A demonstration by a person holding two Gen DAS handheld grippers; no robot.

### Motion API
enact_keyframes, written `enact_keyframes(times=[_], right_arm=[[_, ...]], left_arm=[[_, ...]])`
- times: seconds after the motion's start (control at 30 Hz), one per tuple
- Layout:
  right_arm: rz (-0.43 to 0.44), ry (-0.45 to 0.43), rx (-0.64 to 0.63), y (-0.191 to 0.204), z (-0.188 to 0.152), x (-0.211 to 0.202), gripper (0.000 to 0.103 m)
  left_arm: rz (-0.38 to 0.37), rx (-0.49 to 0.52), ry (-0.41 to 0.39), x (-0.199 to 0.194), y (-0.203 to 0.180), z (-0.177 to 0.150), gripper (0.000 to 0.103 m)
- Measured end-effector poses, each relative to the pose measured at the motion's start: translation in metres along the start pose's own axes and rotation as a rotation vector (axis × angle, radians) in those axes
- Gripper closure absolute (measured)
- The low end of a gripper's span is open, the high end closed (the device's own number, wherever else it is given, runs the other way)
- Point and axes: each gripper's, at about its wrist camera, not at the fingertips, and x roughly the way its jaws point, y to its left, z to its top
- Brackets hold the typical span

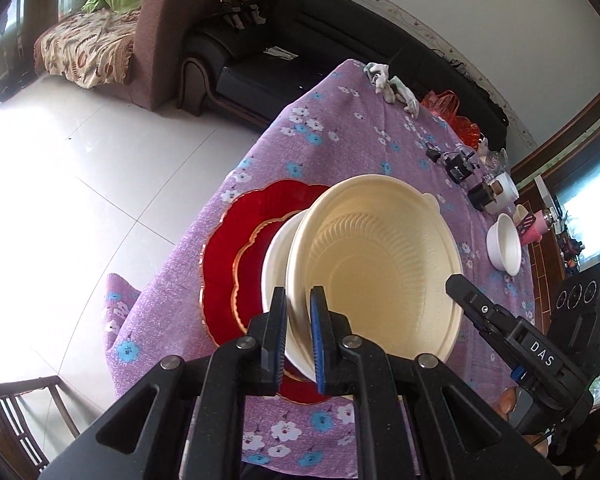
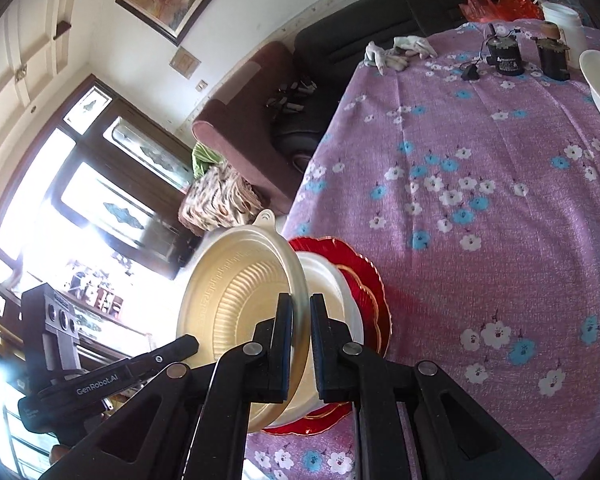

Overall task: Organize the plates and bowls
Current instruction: 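Carry the cream bowl with both grippers and set it on the stacked bowls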

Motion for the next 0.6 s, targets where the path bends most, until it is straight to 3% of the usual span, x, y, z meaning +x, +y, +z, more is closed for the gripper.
enact_keyframes(times=[0.27, 0.47, 0.6], right_arm=[[-0.043, 0.015, -0.023, 0.004, -0.006, 0.011, 0.092], [-0.069, 0.067, -0.035, 0.005, -0.008, 0.019, 0.09], [-0.127, 0.019, -0.127, 0.021, -0.006, 0.005, 0.089]], left_arm=[[0.049, 0.002, -0.009, -0.002, 0.013, 0.001, 0.093], [0.037, -0.019, -0.018, -0.006, 0.023, 0.004, 0.093], [0.028, -0.022, -0.021, -0.009, 0.023, 0.005, 0.093]])
